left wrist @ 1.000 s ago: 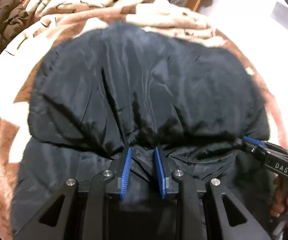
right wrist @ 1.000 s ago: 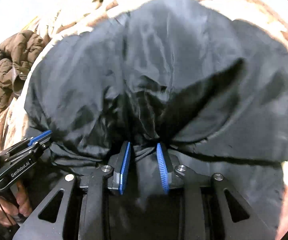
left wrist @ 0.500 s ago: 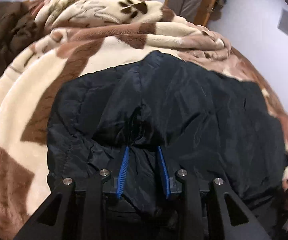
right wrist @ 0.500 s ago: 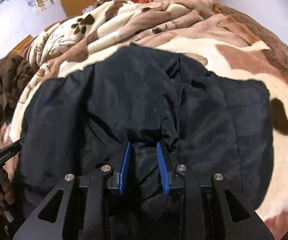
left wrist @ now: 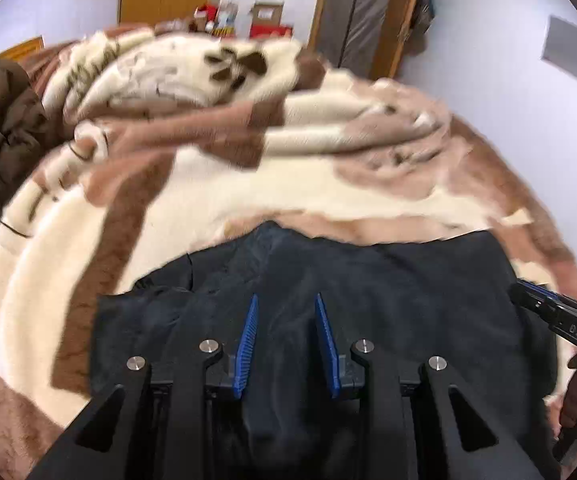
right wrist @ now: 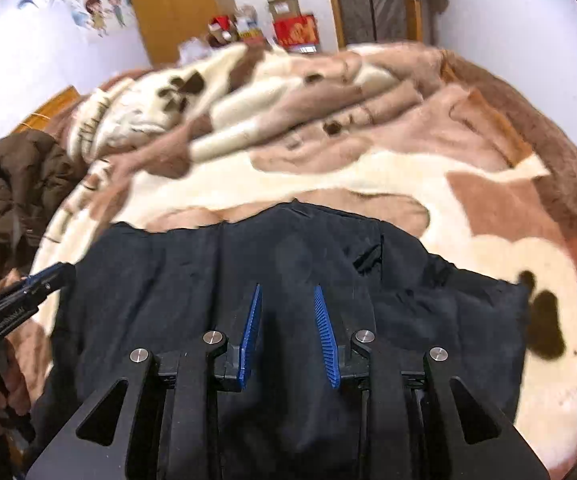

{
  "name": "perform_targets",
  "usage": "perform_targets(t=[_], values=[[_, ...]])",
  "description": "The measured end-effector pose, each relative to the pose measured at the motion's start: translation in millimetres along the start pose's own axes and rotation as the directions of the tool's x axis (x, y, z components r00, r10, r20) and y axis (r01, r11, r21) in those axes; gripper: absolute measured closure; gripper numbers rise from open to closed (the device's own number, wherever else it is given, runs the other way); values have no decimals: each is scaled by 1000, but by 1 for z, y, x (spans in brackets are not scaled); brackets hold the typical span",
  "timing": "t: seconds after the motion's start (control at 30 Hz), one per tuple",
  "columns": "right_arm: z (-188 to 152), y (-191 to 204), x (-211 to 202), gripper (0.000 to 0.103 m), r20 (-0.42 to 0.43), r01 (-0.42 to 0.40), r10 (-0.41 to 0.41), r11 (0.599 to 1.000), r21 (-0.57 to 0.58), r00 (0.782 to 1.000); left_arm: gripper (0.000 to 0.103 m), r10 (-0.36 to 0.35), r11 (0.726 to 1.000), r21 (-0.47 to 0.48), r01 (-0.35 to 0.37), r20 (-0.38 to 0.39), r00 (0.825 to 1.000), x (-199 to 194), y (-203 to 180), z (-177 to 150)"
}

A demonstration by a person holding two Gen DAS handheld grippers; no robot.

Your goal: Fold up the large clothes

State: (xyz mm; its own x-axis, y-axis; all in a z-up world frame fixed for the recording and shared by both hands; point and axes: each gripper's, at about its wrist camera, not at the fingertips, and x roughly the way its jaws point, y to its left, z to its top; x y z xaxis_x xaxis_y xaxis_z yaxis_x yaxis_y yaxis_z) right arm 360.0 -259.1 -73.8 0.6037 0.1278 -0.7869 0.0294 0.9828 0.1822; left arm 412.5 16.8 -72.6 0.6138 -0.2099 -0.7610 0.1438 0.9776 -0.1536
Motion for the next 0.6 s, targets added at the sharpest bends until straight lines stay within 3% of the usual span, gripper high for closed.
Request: perform_targets(t=[0.07, 0.13, 0.23, 0.37, 0.5, 0.6], values=[[-9, -13, 24, 74, -40, 13, -13, 1000, 6, 999, 72, 4, 1000, 5, -4, -41, 999, 25, 2, -11], [-25, -25, 37, 74, -51, -15, 16, 1000, 22, 999, 72, 16, 999, 47, -15, -32, 999, 38, -2, -27], [-36, -23, 37, 74, -14, 1, -1, 1000, -11, 1000, 72, 32, 997, 70, -32, 2, 999, 39, -7, -36], [-24, -20, 20, 74, -44, 12, -11, 999, 32, 999, 73, 17, 999, 51, -16, -19, 1000, 19, -10, -32], [-30, 1, -45, 74, 71, -57, 56, 998, 5, 996, 73, -106, 993, 64, 100, 85, 991, -45, -21, -44], [-54, 25, -66, 73, 83, -135, 139, 990, -45, 987, 73, -186, 979, 92, 179, 68, 980, -63, -35, -68]])
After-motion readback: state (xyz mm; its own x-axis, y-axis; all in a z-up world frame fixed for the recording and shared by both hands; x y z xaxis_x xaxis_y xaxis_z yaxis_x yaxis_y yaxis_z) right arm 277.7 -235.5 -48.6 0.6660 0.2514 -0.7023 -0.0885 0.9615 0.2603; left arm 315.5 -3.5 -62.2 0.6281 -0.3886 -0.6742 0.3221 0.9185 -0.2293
